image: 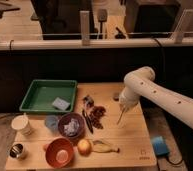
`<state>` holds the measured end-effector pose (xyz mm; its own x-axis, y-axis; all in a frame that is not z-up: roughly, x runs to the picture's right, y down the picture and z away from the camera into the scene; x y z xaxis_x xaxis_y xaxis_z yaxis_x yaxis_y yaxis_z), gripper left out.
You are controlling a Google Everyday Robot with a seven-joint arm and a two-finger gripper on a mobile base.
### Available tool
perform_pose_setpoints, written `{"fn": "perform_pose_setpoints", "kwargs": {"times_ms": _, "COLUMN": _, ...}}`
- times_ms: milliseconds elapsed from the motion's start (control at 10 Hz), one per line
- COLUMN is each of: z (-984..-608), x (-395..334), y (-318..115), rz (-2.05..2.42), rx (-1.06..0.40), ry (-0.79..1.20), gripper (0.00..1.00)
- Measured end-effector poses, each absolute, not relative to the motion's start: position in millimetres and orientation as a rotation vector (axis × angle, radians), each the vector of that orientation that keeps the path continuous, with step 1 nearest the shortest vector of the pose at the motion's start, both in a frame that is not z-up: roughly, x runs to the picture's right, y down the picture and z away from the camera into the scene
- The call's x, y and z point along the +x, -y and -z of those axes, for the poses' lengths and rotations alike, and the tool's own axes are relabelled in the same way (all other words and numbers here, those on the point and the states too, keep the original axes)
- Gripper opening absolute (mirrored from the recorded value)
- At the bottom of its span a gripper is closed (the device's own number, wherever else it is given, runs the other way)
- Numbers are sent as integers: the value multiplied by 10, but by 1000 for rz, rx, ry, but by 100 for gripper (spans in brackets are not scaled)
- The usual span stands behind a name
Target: Place fork in table surface
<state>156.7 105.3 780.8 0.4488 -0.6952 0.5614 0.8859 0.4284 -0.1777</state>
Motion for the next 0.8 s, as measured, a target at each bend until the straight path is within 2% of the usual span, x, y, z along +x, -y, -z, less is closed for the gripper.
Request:
{"fn": "perform_pose_setpoints", "kwargs": {"times_ms": 600, "z": -8462, "x": 1497, "y": -1568, "rz": 994, "rx": -643, "ry": 571, "gripper": 27}}
{"fn": "perform_pose_setpoints", "kwargs": {"times_ms": 800, "z": -8540, "x": 1499, "y": -1664, "rz": 983, "rx": -682, "ry": 599, "gripper": 29}}
